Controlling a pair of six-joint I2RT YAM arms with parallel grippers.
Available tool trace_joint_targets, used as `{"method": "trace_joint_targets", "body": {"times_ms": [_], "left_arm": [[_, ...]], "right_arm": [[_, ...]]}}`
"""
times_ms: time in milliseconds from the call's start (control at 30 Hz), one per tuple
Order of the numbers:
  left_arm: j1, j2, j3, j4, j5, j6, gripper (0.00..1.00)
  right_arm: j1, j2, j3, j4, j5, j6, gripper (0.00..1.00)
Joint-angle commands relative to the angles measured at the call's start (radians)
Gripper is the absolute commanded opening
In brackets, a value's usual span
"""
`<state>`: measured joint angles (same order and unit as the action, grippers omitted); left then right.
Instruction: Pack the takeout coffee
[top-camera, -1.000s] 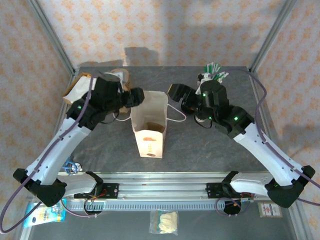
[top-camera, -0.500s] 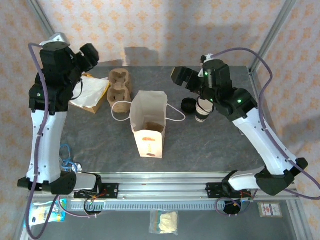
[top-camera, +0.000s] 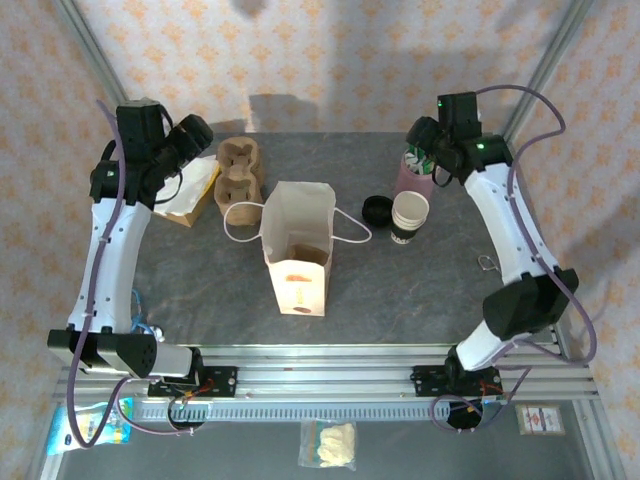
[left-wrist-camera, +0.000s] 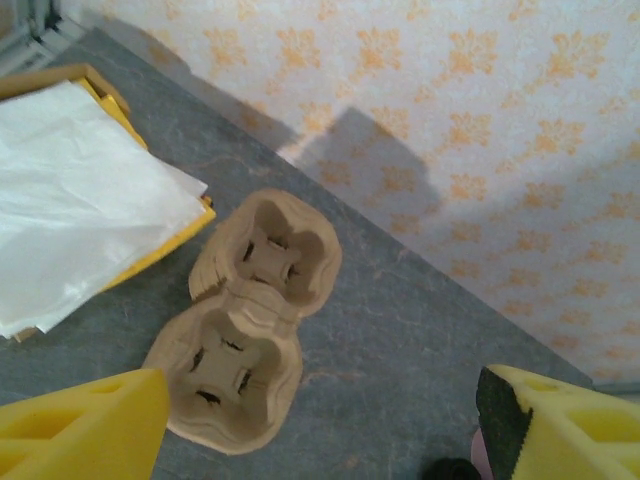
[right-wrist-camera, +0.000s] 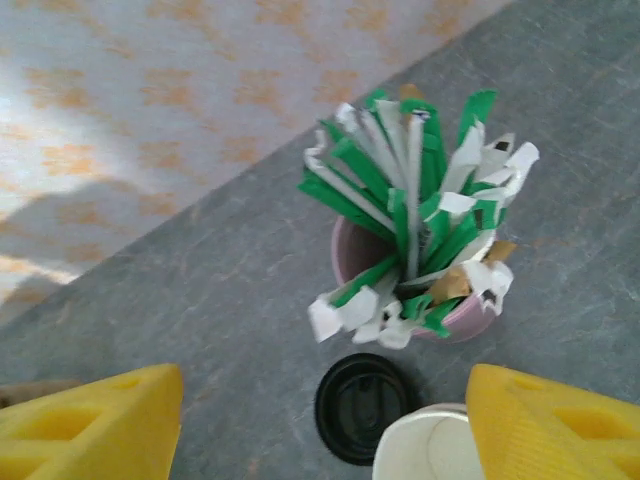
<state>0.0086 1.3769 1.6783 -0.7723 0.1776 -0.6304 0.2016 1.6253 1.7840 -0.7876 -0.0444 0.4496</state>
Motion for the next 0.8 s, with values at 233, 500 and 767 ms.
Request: {"method": "trace_joint_targets", "body": {"times_ms": [233,500,767], "left_arm": [[-0.01,-0.011,-0.072,0.1,0.093,0.038,0.82],[-0.037,-0.01,-0.093,0.112,0.088,0.087,0.81],[-0.062,0.004,-0.094,0.116,0.083,0.092,0.81]], "right_arm": [[-0.04,0.264,0.31,-0.064,0.04,-0.07,0.69],[-0.059,0.347,0.379,-0.108,-0.038,-0.061,0.58],[-0.064,0.366,0.322,-0.114,-0.039,-0.063,0.51]]}}
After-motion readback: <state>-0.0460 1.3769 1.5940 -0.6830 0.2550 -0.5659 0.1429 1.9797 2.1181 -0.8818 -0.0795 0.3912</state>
